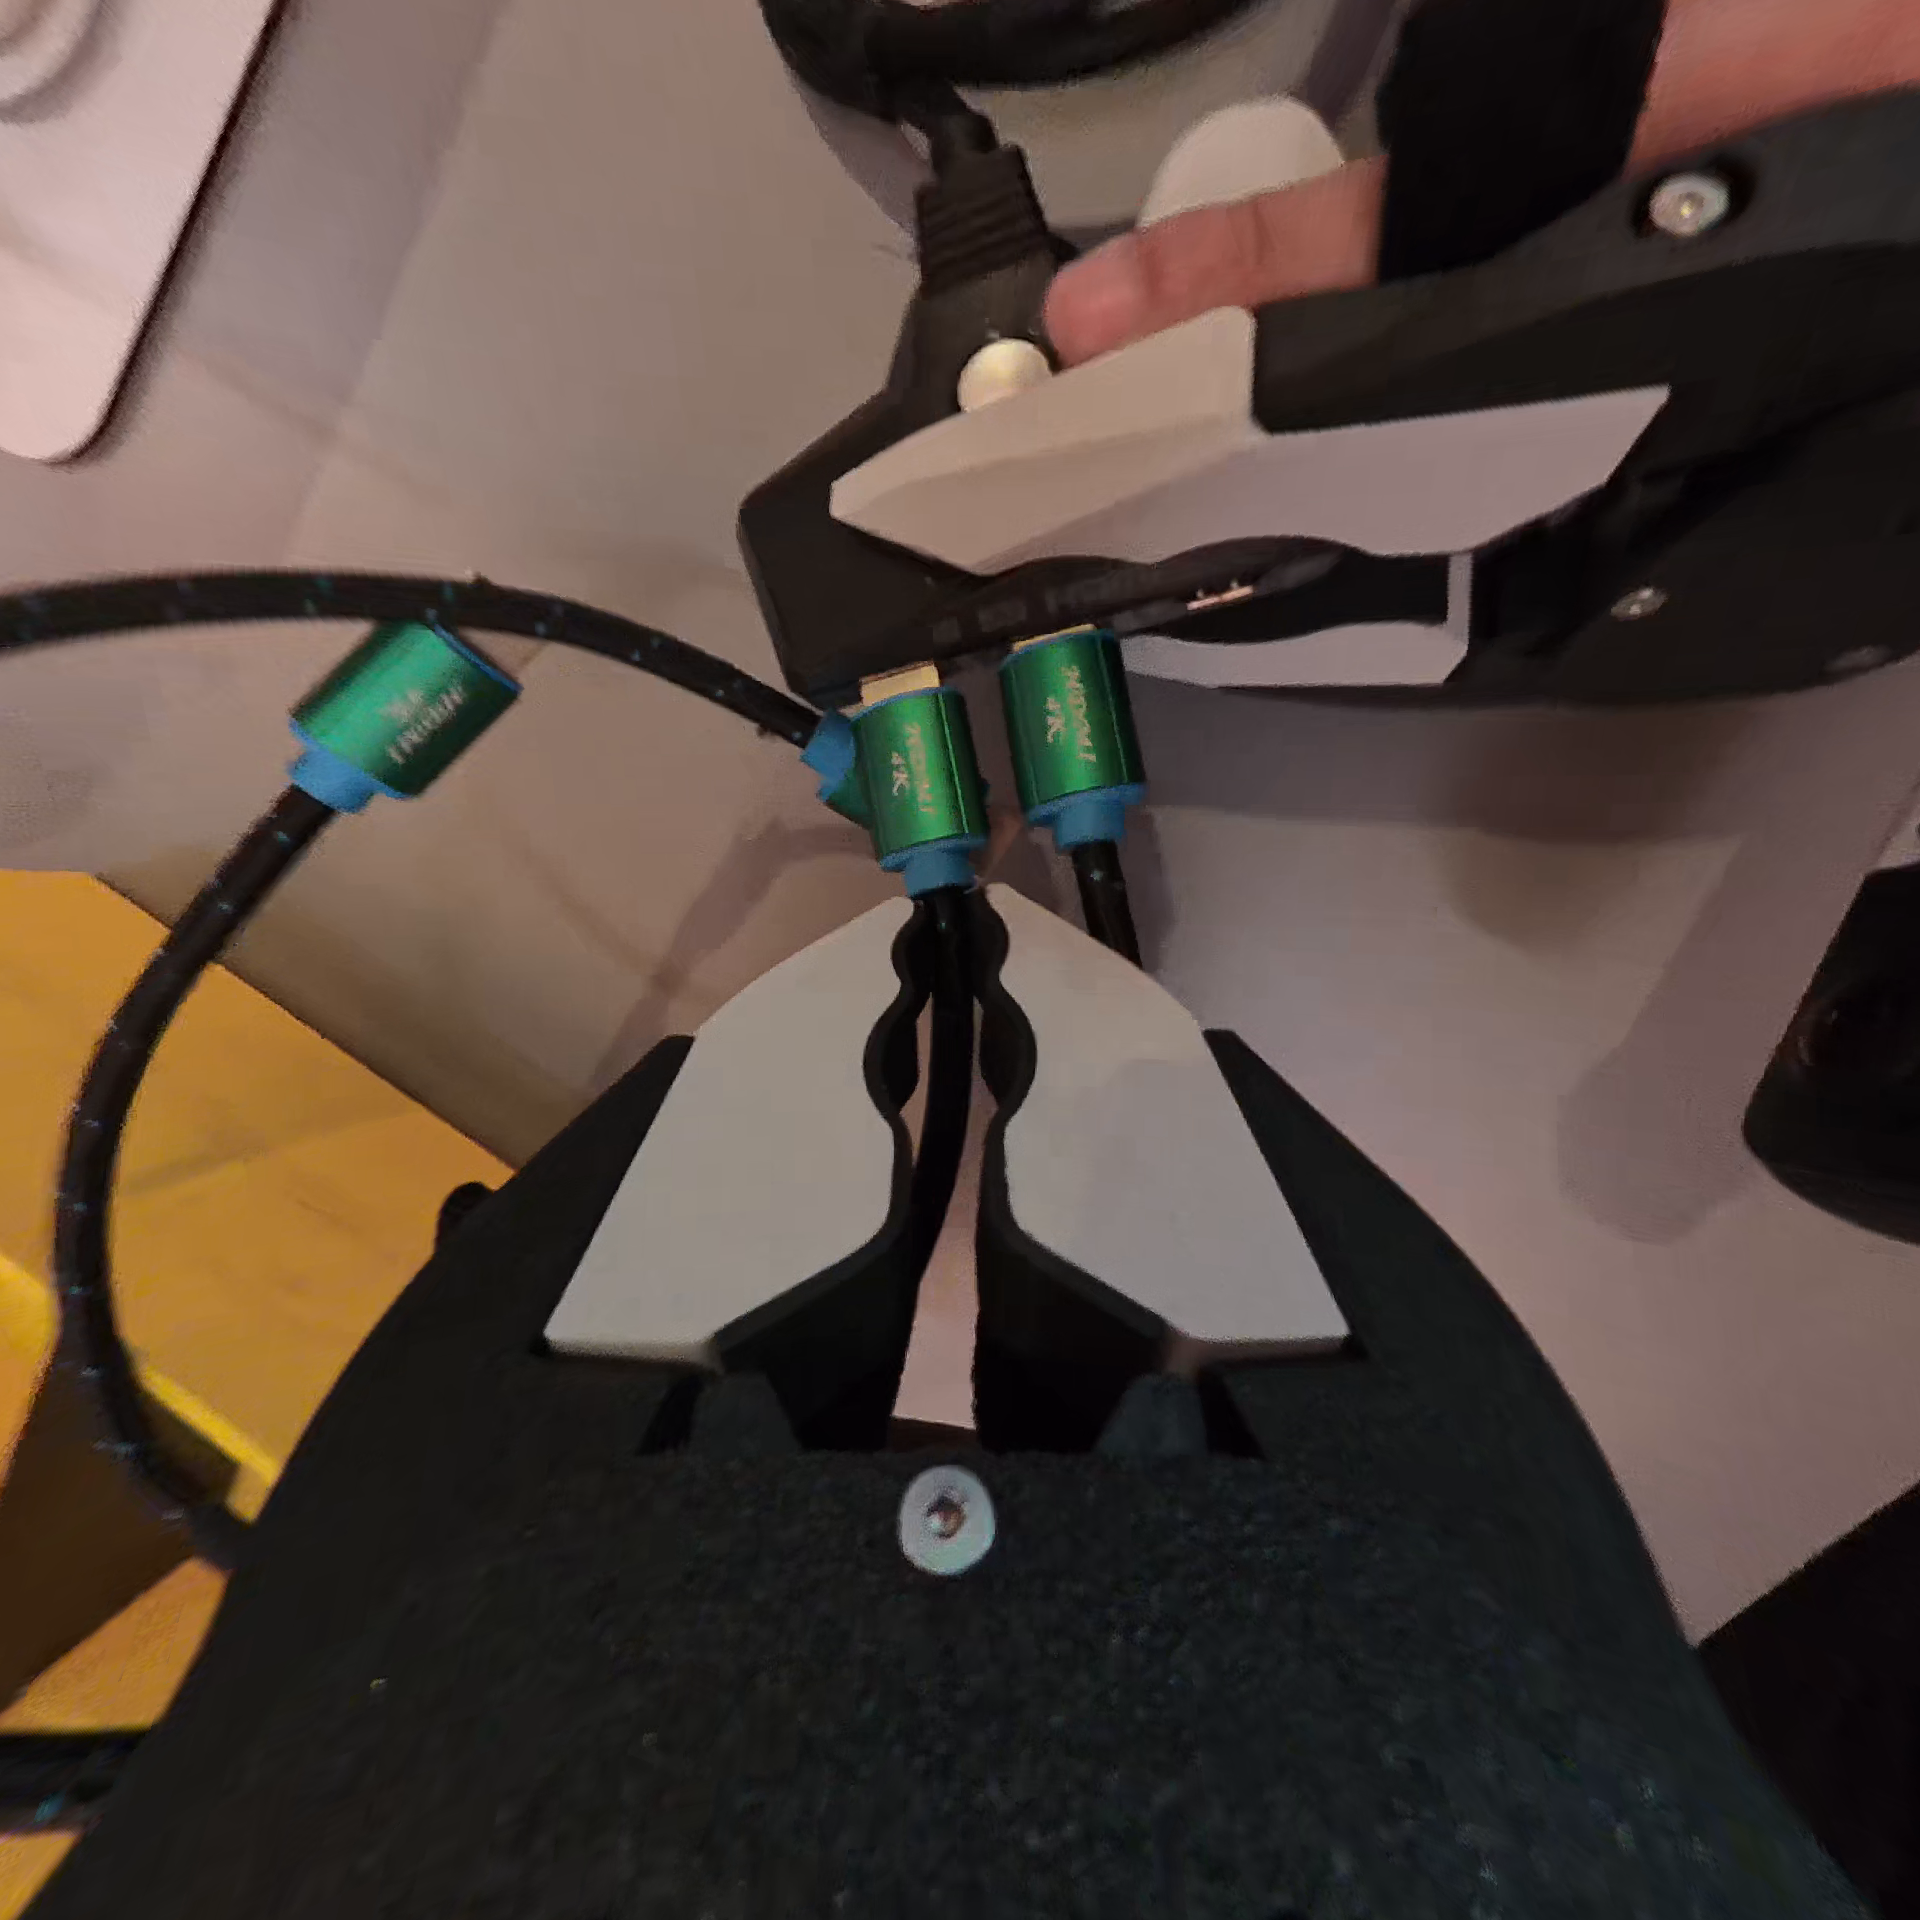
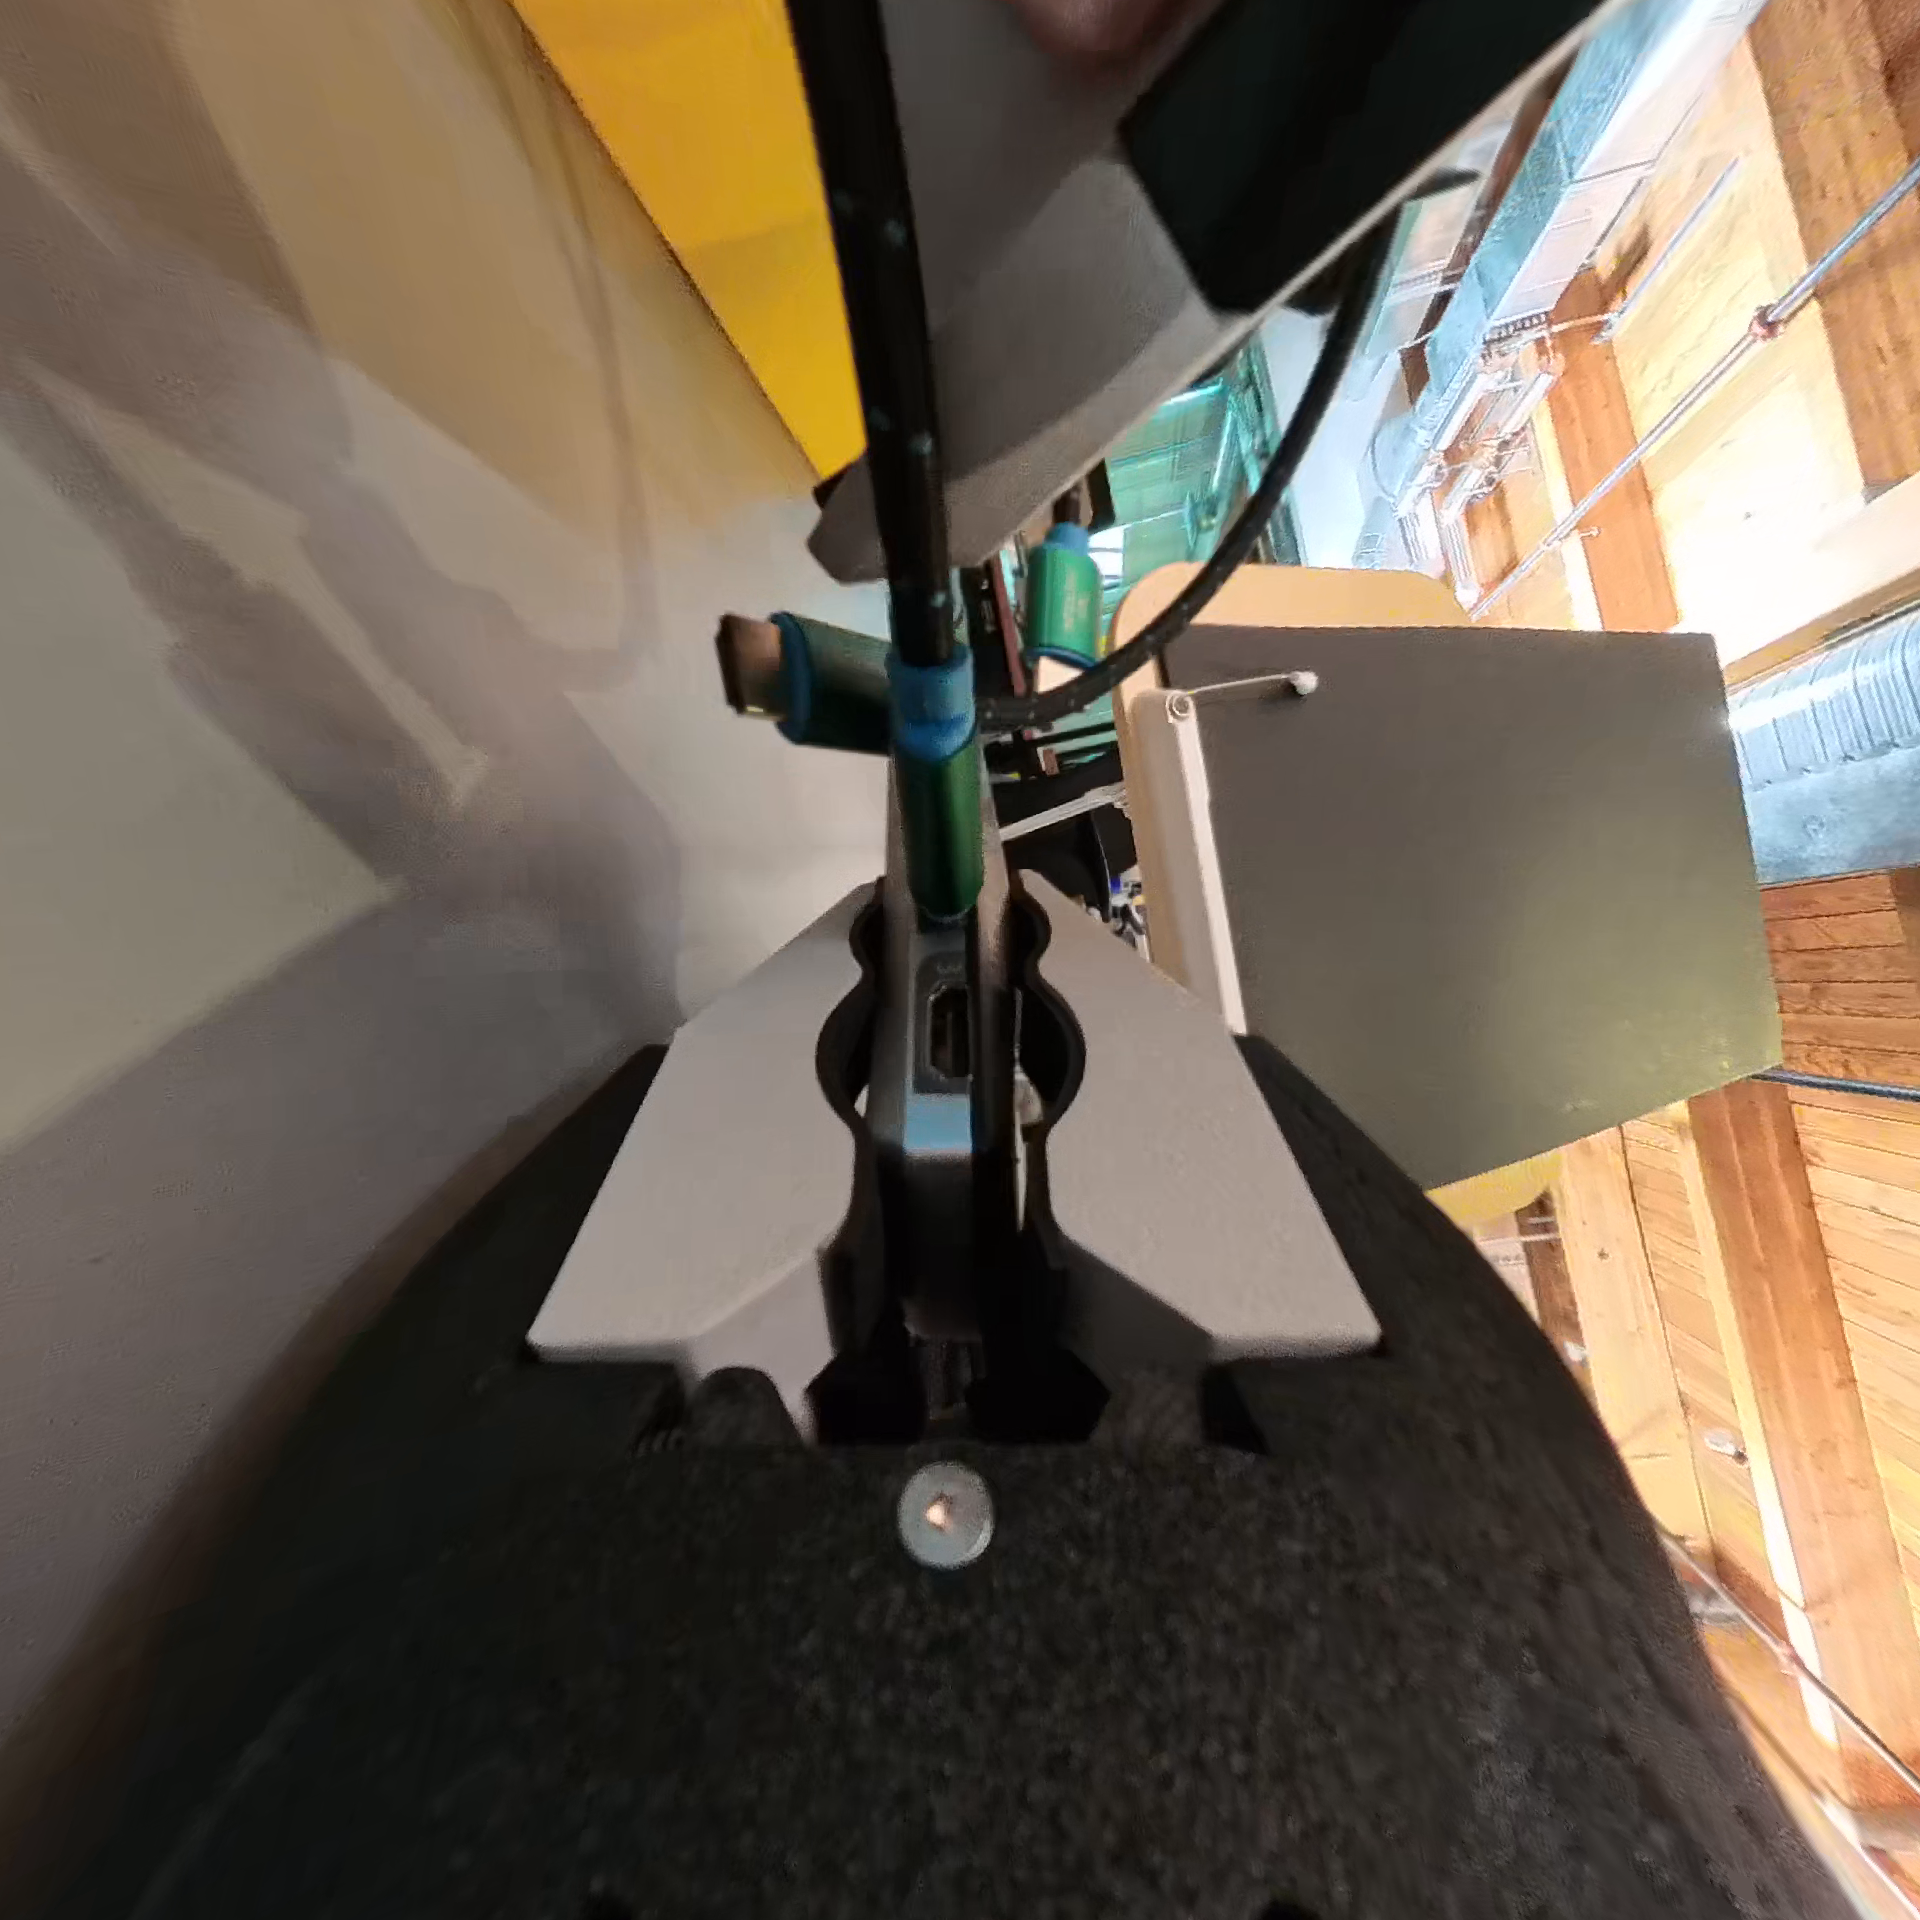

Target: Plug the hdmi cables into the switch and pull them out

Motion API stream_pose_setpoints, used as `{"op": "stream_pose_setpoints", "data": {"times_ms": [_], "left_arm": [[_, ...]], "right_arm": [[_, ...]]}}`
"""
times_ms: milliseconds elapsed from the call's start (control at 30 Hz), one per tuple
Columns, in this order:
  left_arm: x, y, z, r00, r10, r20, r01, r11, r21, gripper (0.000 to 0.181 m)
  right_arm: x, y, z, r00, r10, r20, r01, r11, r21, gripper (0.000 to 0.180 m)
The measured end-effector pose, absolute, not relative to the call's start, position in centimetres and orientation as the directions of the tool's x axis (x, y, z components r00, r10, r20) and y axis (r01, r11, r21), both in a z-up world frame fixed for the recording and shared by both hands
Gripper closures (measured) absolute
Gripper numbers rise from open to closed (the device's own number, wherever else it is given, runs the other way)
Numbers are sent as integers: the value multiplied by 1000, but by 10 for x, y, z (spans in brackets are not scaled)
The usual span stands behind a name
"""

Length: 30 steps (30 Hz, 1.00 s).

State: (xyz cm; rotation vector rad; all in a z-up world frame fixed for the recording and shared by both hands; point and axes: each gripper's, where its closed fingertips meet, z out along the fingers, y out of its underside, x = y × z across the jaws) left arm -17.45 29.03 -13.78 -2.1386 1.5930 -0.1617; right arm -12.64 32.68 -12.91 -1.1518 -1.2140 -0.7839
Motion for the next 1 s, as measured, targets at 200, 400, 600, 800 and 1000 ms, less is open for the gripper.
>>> {"op": "stream_pose_setpoints", "data": {"times_ms": [200,400,600,800,1000], "left_arm": [[-175,288,-149,401,-916,-20,-795,-336,-505,176],[-174,291,-148,410,-911,-51,-795,-330,-508,177],[-174,290,-141,385,-915,-120,-803,-268,-532,175],[-183,251,-42,414,-897,-154,-603,-143,-785,148],[-206,129,47,353,-917,-186,-283,85,-955,144]], "right_arm": [[-130,324,-139,175,137,975,938,278,-208,161],[-130,326,-140,194,155,969,937,264,-230,161],[-126,326,-135,211,138,968,934,262,-241,160],[-129,319,-120,339,197,920,855,344,-388,159],[-111,323,-83,597,329,732,685,267,-678,159]]}}
